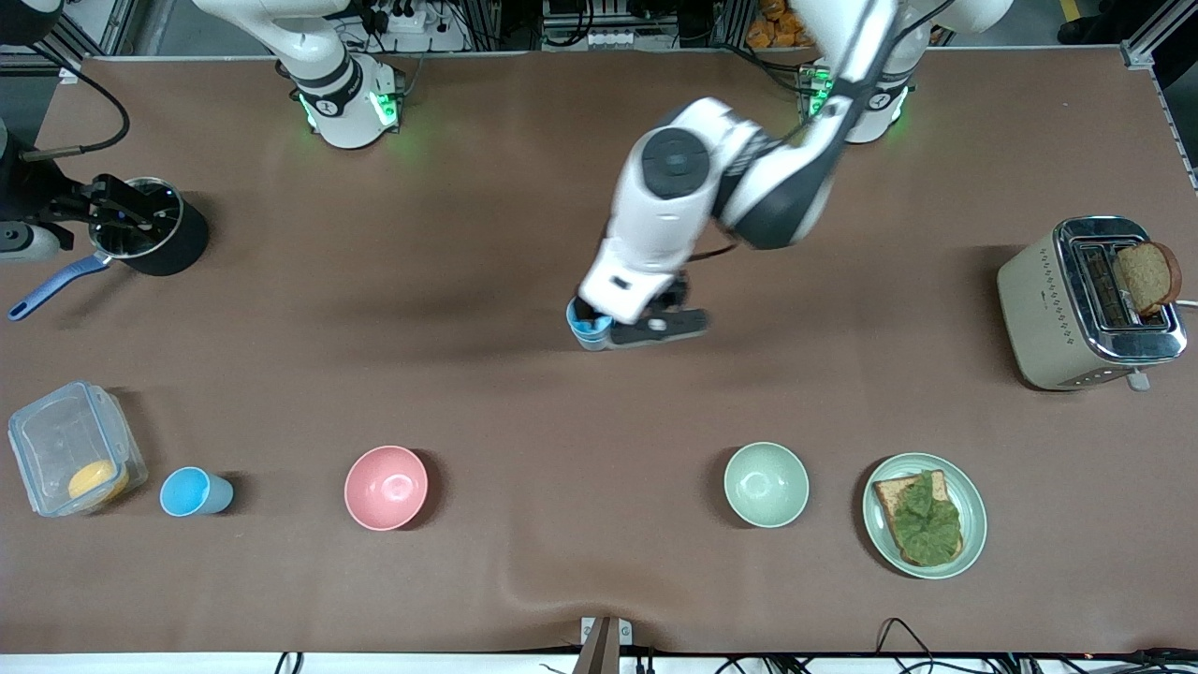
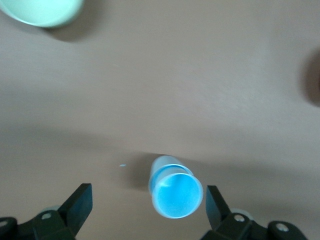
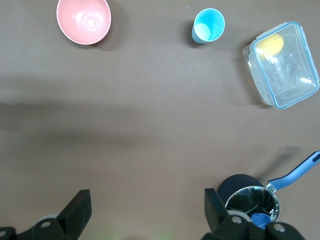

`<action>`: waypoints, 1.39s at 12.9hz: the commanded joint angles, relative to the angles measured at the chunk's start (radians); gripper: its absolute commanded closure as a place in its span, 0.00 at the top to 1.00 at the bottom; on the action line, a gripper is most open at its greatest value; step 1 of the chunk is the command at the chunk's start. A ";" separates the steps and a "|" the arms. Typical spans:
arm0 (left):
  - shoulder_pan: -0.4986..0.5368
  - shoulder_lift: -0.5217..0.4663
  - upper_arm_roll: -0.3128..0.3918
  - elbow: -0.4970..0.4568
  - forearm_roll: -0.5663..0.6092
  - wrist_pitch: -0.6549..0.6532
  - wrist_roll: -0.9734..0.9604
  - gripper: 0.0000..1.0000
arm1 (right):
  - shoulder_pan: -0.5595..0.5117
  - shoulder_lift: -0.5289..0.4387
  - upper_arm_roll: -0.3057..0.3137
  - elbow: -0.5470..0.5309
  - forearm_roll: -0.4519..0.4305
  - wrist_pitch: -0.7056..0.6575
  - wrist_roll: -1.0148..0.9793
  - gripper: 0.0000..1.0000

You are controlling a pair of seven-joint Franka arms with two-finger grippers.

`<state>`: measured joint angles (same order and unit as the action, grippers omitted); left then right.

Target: Stack blue cups with both arms

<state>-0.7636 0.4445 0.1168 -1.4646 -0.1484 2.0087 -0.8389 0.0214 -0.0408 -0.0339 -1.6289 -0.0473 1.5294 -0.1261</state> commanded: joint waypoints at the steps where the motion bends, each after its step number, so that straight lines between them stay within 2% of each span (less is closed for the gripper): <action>1: 0.062 -0.171 -0.014 -0.153 0.036 -0.060 0.088 1.00 | -0.023 0.006 0.019 0.018 -0.014 -0.015 -0.010 1.00; 3: 0.110 -0.255 -0.017 -0.207 0.069 -0.103 0.176 1.00 | -0.024 0.004 0.019 0.018 -0.014 -0.015 -0.012 1.00; 6: 0.237 -0.366 -0.062 -0.270 0.075 -0.160 0.249 1.00 | -0.024 0.006 0.019 0.017 -0.014 -0.015 -0.012 1.00; 10: 0.384 -0.478 -0.072 -0.335 0.076 -0.199 0.458 1.00 | -0.023 0.006 0.019 0.018 -0.014 -0.015 -0.012 1.00; 12: 0.464 -0.512 -0.086 -0.347 0.079 -0.231 0.524 1.00 | -0.023 0.004 0.019 0.017 -0.014 -0.015 -0.012 1.00; 18: 0.601 -0.561 -0.123 -0.344 0.165 -0.330 0.756 1.00 | -0.024 0.004 0.019 0.018 -0.014 -0.015 -0.012 1.00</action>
<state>-0.2047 -0.0842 0.0163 -1.7860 -0.0116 1.7019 -0.1398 0.0210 -0.0408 -0.0339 -1.6285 -0.0473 1.5288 -0.1261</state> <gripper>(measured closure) 0.000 0.000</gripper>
